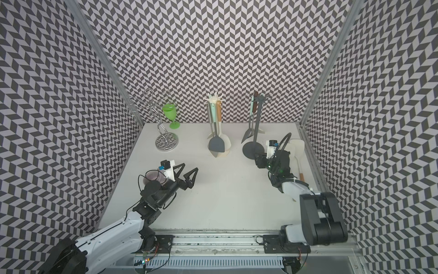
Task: Take the spatula off the kitchen utensil rack
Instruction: Place the spatula at the center of the board, then adjust the rack at the center of the board.
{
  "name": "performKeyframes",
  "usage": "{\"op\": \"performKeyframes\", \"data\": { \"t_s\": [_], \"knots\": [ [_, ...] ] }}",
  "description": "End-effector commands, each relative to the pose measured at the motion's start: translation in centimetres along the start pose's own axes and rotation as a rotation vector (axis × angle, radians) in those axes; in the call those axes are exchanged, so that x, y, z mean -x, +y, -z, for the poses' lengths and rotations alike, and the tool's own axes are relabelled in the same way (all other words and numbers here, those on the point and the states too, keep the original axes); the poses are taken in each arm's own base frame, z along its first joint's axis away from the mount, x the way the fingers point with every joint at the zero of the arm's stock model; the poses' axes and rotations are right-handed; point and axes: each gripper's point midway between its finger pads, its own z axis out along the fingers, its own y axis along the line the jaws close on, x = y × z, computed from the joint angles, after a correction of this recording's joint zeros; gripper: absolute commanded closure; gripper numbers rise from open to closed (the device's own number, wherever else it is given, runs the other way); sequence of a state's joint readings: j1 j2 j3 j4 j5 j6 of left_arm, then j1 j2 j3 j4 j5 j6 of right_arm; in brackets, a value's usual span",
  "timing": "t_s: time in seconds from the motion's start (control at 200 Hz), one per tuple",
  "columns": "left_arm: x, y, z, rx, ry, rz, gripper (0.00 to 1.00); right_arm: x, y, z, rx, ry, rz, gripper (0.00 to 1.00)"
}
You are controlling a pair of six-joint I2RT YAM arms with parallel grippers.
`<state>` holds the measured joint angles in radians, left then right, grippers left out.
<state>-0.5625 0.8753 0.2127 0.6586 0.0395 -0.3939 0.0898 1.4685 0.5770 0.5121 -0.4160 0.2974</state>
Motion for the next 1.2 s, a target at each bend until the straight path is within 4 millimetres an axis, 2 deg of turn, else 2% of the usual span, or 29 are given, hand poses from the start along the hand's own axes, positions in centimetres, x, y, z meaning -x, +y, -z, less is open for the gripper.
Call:
{"op": "performKeyframes", "data": {
  "t_s": [0.0,0.23,0.486,0.761,1.021,1.197],
  "knots": [
    [1.7,-0.9,-0.5,-0.026,-0.040,-0.026,0.00,3.1,0.3,-1.8,0.025,-0.136,0.098,0.61],
    [1.7,-0.8,-0.6,-0.017,-0.038,-0.041,0.00,2.3,-1.8,-5.5,0.014,-0.134,0.081,0.71],
    [2.0,-0.7,-0.3,-0.008,-0.049,-0.050,0.00,3.8,-3.1,-8.5,-0.017,-0.120,0.043,0.78],
    [2.1,-0.9,-0.3,-0.017,-0.052,-0.051,0.00,4.0,-2.9,-10.9,0.032,-0.114,0.012,0.85],
    [2.3,-0.8,-0.1,-0.012,-0.062,-0.057,0.00,4.3,-2.5,-13.4,0.051,-0.106,0.018,0.85],
    [2.3,-1.0,0.0,-0.021,-0.063,-0.054,0.00,5.3,-2.5,-13.8,0.043,-0.110,0.051,0.85]
  ]
}}
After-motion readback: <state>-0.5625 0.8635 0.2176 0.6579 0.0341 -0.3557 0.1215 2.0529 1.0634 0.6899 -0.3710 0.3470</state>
